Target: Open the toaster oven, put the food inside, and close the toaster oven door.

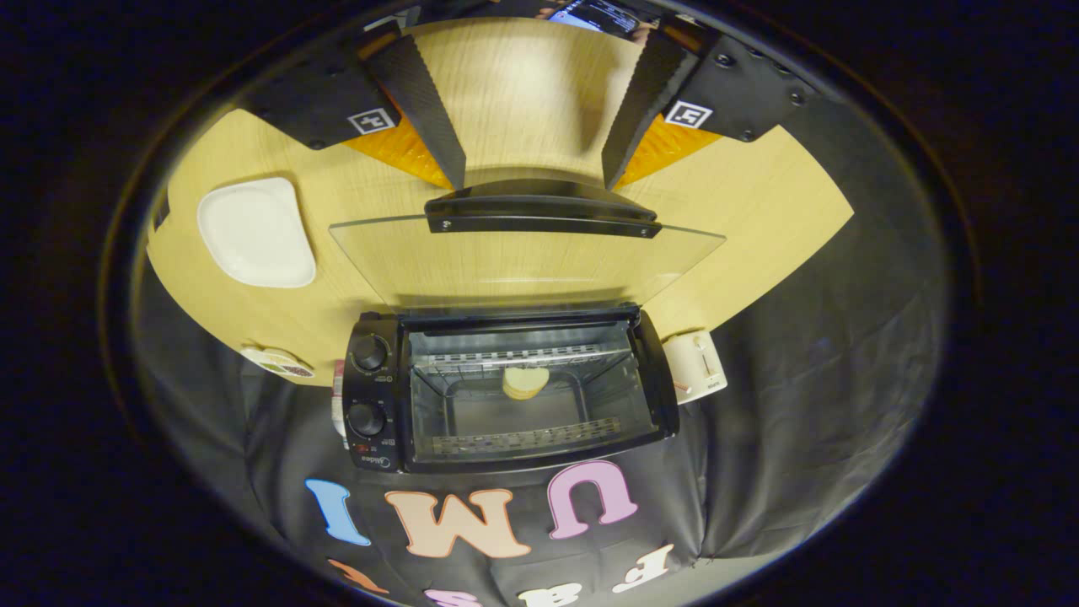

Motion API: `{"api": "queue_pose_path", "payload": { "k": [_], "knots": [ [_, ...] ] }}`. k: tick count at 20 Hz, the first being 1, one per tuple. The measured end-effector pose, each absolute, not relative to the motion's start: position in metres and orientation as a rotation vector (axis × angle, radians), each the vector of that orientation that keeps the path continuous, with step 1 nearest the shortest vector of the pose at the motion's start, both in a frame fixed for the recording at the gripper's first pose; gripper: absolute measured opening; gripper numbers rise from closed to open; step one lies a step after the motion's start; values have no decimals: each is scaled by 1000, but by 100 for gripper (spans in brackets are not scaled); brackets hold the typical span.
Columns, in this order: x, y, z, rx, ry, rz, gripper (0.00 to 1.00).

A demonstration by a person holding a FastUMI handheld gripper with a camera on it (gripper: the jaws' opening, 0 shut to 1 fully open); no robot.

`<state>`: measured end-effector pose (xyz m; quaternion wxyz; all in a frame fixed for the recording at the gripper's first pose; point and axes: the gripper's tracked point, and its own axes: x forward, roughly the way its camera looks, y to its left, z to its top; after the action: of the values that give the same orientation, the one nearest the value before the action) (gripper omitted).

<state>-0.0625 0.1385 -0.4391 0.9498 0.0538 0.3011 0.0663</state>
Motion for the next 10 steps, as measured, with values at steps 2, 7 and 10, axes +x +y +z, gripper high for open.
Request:
{"api": "queue_pose_path", "payload": {
  "k": [2, 7, 10],
  "knots": [
    [-63, 137, -430, 115, 594, 130, 100],
    [-47, 137, -404, 107, 515, 118, 99],
    [-31, 146, -395, 136, 493, 132, 99]
  ]
}}
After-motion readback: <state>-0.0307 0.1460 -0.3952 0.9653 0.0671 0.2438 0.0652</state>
